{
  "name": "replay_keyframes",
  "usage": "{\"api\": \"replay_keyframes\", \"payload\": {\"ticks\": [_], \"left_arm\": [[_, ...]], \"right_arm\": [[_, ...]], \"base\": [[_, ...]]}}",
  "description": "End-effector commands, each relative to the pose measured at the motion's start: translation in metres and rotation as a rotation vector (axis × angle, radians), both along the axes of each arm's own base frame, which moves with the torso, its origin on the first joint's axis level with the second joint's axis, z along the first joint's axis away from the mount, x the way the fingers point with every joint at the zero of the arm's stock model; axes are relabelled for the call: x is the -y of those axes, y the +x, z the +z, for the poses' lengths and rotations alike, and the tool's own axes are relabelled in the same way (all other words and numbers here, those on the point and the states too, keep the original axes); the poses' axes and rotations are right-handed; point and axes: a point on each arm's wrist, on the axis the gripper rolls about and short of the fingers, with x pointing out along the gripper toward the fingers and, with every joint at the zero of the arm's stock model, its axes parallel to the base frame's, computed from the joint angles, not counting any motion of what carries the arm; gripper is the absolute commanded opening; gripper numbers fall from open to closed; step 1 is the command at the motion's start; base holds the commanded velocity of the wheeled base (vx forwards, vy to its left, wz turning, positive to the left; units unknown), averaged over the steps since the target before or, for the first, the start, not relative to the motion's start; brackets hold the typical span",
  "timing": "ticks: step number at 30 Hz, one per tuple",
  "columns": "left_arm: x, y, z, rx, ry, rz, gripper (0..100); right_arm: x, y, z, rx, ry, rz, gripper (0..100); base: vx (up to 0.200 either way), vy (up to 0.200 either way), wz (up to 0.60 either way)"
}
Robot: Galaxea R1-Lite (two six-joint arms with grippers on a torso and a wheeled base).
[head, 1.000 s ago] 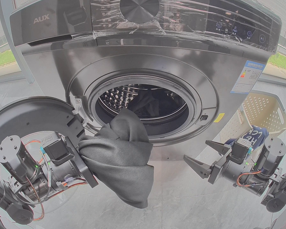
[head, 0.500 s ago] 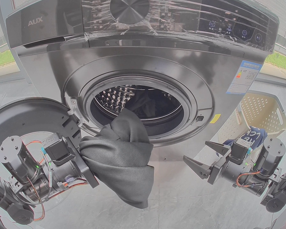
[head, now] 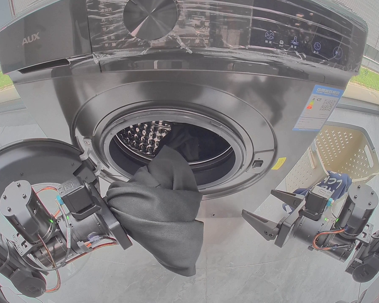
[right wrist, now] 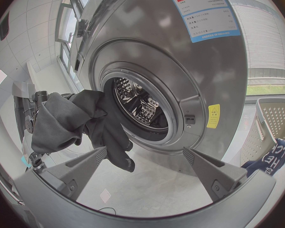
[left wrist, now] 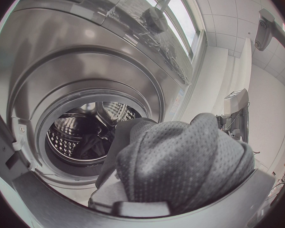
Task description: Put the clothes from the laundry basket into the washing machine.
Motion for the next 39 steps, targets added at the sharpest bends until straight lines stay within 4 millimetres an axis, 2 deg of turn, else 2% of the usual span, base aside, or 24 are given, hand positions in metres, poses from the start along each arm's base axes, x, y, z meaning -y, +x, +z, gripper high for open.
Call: {"api": "replay_keyframes", "payload": {"ticks": [1, 4, 23, 28, 30, 35, 39], "left_arm": [[0.0, 0.0, -0.001, -0.007, 0.001, -0.003, 0], [0.001, 0.001, -0.002, -0.005, 0.006, -0.002, 0], [0.003, -0.004, -0.006, 0.005, 0.039, -0.019, 0], [0.008, -0.008, -0.007, -0.001, 0.045, -0.049, 0], [0.009, -0.009, -0.008, -0.002, 0.046, -0.054, 0], [0.02, -0.022, -0.007, 0.001, 0.043, -0.126, 0], [0.024, -0.019, -0.016, -0.036, 0.067, -0.104, 0]], "right_arm": [[0.0, 0.0, 0.0, -0.001, 0.0, 0.0, 100], [0.0, 0.0, 0.0, -0.001, 0.0, 0.002, 100], [0.001, -0.004, -0.004, -0.018, -0.016, 0.011, 100], [-0.001, -0.024, -0.016, -0.071, -0.062, 0.082, 100], [-0.002, -0.028, -0.018, -0.08, -0.07, 0.096, 100], [-0.004, -0.054, -0.028, -0.127, -0.116, 0.21, 100], [-0.01, -0.067, -0.027, -0.127, -0.119, 0.278, 100]], "base": [[0.0, 0.2, 0.0], [0.0, 0.2, 0.0], [0.011, 0.0, 0.0], [0.2, 0.0, 0.0], [0.0, 0.0, 0.0], [0.0, 0.0, 0.0], [0.0, 0.0, 0.0]]}}
